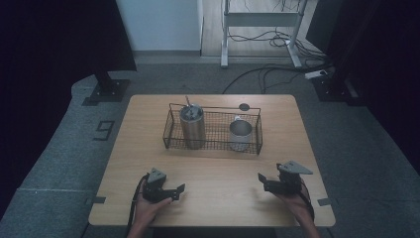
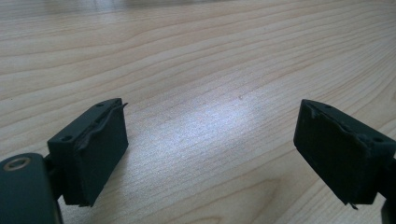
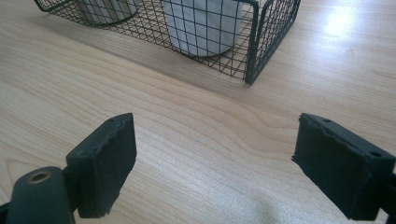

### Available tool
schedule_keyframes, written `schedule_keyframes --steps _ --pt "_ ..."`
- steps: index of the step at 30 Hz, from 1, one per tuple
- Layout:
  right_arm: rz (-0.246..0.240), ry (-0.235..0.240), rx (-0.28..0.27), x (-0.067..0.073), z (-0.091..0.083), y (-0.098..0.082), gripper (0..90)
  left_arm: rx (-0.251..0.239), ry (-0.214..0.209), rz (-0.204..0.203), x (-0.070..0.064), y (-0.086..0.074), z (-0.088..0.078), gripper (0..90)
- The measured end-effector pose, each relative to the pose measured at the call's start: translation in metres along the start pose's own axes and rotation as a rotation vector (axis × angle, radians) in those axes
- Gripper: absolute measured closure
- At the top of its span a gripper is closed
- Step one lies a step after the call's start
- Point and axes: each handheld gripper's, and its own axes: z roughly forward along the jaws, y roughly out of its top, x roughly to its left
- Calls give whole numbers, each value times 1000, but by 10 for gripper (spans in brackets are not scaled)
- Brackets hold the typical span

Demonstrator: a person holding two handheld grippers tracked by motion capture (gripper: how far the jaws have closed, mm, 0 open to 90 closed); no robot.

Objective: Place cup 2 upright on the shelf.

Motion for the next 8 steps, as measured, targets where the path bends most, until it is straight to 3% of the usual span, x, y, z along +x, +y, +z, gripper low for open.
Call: schedule_keyframes --steps 8 --pt "-6 -8 -8 0 -1 1 127 1 1 1 0 0 0 100"
